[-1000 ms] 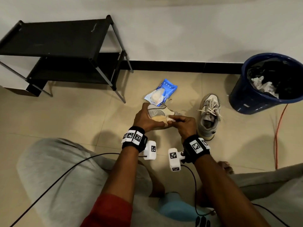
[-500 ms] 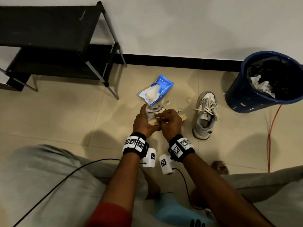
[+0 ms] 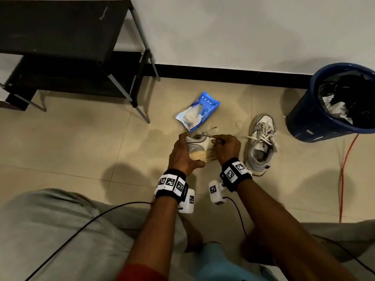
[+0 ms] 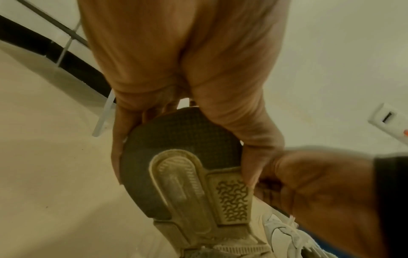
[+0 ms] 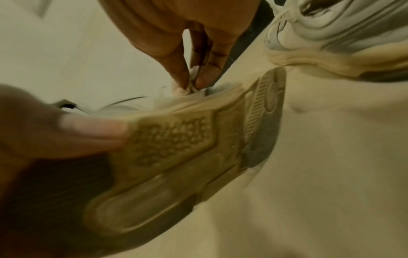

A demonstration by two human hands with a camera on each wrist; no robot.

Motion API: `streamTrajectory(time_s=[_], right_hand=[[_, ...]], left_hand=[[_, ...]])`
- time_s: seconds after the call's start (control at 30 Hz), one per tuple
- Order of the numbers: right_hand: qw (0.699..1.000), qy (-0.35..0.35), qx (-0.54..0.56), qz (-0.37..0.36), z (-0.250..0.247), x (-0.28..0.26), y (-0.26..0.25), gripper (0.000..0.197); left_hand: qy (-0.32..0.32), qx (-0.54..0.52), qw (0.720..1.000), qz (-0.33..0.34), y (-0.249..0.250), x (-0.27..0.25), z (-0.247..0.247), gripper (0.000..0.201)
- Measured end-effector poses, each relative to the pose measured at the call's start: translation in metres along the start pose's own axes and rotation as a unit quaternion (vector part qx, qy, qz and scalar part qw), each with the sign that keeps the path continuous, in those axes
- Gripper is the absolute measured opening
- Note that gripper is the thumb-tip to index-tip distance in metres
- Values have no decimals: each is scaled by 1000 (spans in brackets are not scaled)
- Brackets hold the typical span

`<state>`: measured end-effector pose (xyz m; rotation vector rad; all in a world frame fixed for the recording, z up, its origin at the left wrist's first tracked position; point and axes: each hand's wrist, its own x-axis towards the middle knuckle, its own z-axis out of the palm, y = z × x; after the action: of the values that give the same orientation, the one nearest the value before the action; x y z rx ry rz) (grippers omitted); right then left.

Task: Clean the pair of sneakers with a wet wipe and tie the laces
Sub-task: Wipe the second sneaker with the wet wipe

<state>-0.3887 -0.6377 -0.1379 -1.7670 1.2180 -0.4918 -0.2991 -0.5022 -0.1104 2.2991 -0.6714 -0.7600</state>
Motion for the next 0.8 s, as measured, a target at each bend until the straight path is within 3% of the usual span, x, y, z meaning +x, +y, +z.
streamTrajectory(time_s=[0.13, 0.27, 0.43, 0.57, 0.8], right_hand=[[997, -37, 49, -56, 9, -15, -12, 18], [1000, -21, -11, -14, 7, 5, -3, 20], [995, -45, -10, -84, 10, -10, -13, 21], [995, -48, -87, -28, -4, 13, -3, 20], [992, -23, 77, -97, 5, -32, -7, 25]], left_hand=[[6, -6, 1000, 4, -2, -1, -2, 100], [1, 3, 1000, 11, -4, -5, -1, 102], [1, -3, 1000, 18, -9, -6, -2, 100], [-6, 25, 999, 40, -1, -8, 0, 106], [-4, -4, 1000, 17, -1, -1, -3, 117]])
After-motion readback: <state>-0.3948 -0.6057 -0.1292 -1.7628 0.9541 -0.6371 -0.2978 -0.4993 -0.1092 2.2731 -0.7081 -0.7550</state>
